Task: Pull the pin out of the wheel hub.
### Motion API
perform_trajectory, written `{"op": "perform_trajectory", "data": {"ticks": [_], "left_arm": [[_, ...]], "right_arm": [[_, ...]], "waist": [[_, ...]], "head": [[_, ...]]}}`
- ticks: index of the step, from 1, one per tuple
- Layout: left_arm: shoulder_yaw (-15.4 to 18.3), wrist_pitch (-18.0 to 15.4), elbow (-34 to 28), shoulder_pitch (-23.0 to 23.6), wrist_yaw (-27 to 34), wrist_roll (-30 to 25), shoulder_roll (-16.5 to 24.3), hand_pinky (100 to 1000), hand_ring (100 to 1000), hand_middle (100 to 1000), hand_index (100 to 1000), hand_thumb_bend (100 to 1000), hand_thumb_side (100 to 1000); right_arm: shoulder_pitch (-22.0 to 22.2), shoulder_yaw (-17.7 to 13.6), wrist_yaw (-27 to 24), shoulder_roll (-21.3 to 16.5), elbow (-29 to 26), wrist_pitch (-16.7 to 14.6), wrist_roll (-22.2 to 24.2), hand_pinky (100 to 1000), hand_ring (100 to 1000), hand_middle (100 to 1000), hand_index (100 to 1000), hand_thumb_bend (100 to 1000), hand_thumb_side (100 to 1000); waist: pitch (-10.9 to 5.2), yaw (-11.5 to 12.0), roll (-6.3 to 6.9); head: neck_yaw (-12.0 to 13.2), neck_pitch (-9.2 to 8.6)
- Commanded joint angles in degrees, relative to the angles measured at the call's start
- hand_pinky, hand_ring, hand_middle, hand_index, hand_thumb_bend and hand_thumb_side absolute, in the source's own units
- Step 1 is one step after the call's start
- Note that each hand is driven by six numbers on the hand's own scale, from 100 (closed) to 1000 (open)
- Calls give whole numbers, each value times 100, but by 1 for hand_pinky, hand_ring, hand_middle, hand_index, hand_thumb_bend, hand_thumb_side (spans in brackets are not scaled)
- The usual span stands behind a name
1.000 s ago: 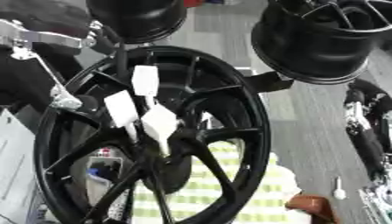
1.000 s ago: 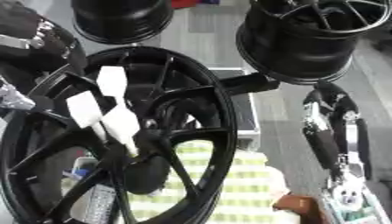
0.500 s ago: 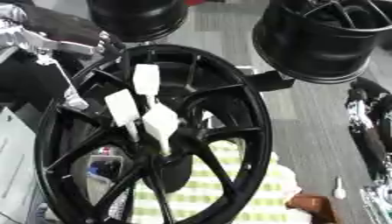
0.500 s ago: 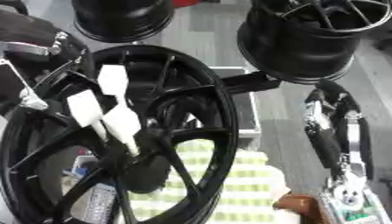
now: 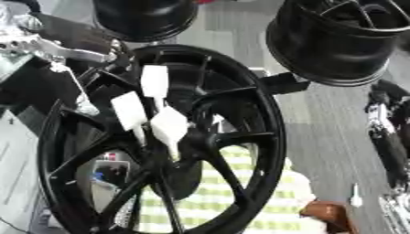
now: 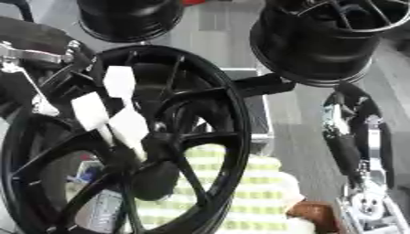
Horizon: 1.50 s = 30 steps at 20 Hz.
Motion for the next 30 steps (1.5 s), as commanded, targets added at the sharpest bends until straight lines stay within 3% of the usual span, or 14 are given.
{"op": "perform_trajectory", "data": {"ticks": [1, 7, 16, 30], "left_arm": [[-23, -829, 27, -87, 45, -764, 37, 830, 807, 771, 801, 435, 230], [-137, -896, 20, -54, 120, -764, 39, 832, 810, 794, 790, 440, 215], [-244, -981, 22, -66, 163, -764, 30, 826, 800, 758, 780, 444, 213], [-261, -752, -527, -136, 533, -764, 152, 808, 770, 700, 771, 413, 225]], "right_arm": [[-38, -30, -29, -30, -102, -4, -28, 772, 838, 782, 842, 100, 660], [-43, -40, -43, -9, -102, -2, -40, 772, 838, 780, 842, 100, 660], [-49, -39, -62, -7, -102, -1, -43, 772, 838, 780, 843, 100, 660], [-56, -18, -100, -13, -102, 24, -3, 773, 839, 781, 843, 100, 661]], "waist": [[-74, -11, 10], [-72, -22, 12], [-79, -30, 18], [-105, -23, 30]], "head": [[73, 9], [117, 12], [193, 43], [219, 51]]}}
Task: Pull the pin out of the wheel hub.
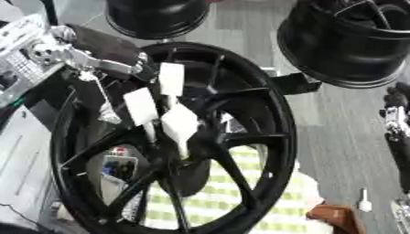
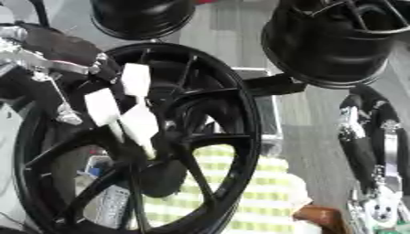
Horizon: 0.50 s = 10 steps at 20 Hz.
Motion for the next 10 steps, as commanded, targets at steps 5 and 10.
{"op": "perform_trajectory", "data": {"ticks": [5, 10], "left_arm": [[-6, -666, -258, -145, 155, -775, 178, 793, 740, 657, 757, 382, 221], [-82, -668, -180, -95, -15, -775, 177, 779, 718, 661, 754, 349, 214]], "right_arm": [[-44, -19, -22, -55, -102, -10, 2, 772, 839, 781, 843, 100, 660], [-51, -24, -13, -46, -102, -51, 3, 773, 839, 781, 844, 100, 658]], "waist": [[-109, -9, 28], [-105, -26, 28]], "head": [[17, 29], [27, 13]]}}
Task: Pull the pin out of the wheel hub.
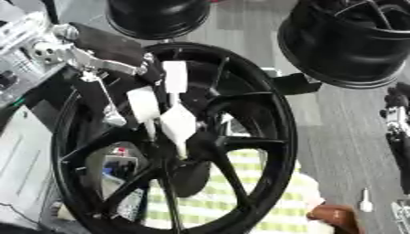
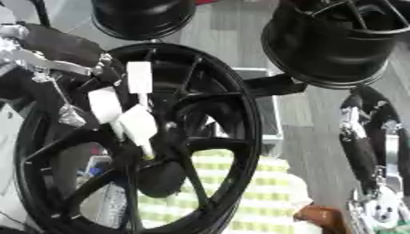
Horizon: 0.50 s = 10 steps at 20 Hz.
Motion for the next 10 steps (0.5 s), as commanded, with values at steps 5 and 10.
{"op": "perform_trajectory", "data": {"ticks": [5, 10], "left_arm": [[9, -779, 87, -83, -192, -724, 109, 759, 681, 654, 738, 276, 175], [13, -806, 125, -87, -270, -724, 98, 772, 749, 734, 756, 284, 114]], "right_arm": [[-57, -23, -19, -35, -102, -69, -12, 773, 839, 781, 844, 100, 661], [-60, -19, -17, -33, -102, -106, -16, 773, 839, 781, 844, 100, 662]], "waist": [[-98, -16, 4], [-101, -19, -3]], "head": [[37, 15], [49, -4]]}}
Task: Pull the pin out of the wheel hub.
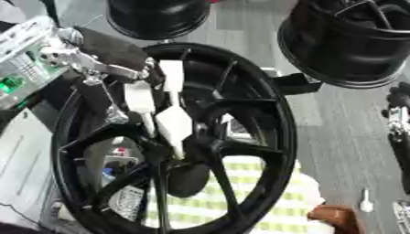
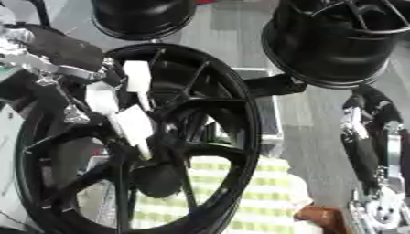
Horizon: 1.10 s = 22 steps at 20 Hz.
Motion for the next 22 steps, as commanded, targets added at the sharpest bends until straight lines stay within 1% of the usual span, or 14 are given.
{"op": "perform_trajectory", "data": {"ticks": [1, 2, 7, 10, 12, 13, 15, 17, 18, 20, 21, 22], "left_arm": [[64, -793, 13, -93, -99, -749, 100, 782, 766, 747, 777, 327, 111], [78, -814, 14, -102, -136, -749, 100, 787, 774, 756, 777, 347, 100], [144, -909, 40, -133, -261, -749, 109, 784, 775, 750, 773, 330, 100], [187, -911, 79, -142, -315, -749, 102, 782, 776, 756, 781, 368, 100], [251, -890, 78, -150, -320, -749, 100, 780, 770, 745, 785, 377, 100], [281, -867, 86, -158, -315, -749, 94, 780, 770, 745, 785, 377, 100], [353, -774, 138, -182, -300, -749, 64, 769, 752, 712, 786, 352, 100], [417, -645, 200, -209, -266, -749, 31, 766, 747, 708, 789, 350, 118], [447, -583, 227, -220, -255, -749, 22, 762, 738, 697, 795, 361, 163], [519, -459, 285, -238, -264, -749, 8, 760, 735, 695, 804, 375, 206], [547, -414, 307, -244, -270, -749, -1, 760, 735, 695, 804, 375, 206], [566, -386, 324, -246, -273, -749, -6, 759, 736, 699, 801, 376, 180]], "right_arm": [[-46, -19, -16, -32, -102, -35, -1, 773, 839, 781, 843, 100, 662], [-42, -19, -17, -30, -102, -32, -2, 773, 838, 781, 843, 100, 663], [-37, -8, -23, -28, -102, -32, 2, 772, 838, 781, 843, 100, 664], [-37, -3, -22, -21, -102, -29, 15, 772, 838, 780, 843, 100, 664], [-30, -2, -27, -13, -102, -19, 16, 772, 838, 781, 843, 100, 665], [-28, 1, -30, -9, -102, -16, 17, 772, 838, 781, 843, 100, 665], [-28, 9, -33, -2, -102, -13, 27, 773, 838, 781, 843, 100, 665], [-24, 13, -32, 1, -102, -11, 36, 773, 838, 781, 843, 100, 665], [-22, 12, -29, 3, -102, -9, 38, 773, 838, 781, 843, 100, 665], [-20, 10, -31, 10, -102, -6, 37, 773, 838, 781, 841, 100, 666], [-19, 11, -33, 14, -102, -5, 37, 773, 838, 781, 841, 100, 666], [-21, 12, -36, 19, -102, -5, 37, 773, 838, 781, 842, 100, 666]], "waist": [[-102, -1, 0], [-101, 0, 0], [-97, 10, 5], [-98, 12, 4], [-99, 14, 3], [-100, 14, 2], [-106, 14, -1], [-109, 14, -6], [-111, 13, -7], [-111, 10, -6], [-110, 9, -5], [-109, 7, -4]], "head": [[18, -7], [18, -10], [27, -16], [23, -18], [25, -19], [27, -23], [26, -32], [18, -38], [21, -38], [19, -37], [15, -37], [8, -33]]}}
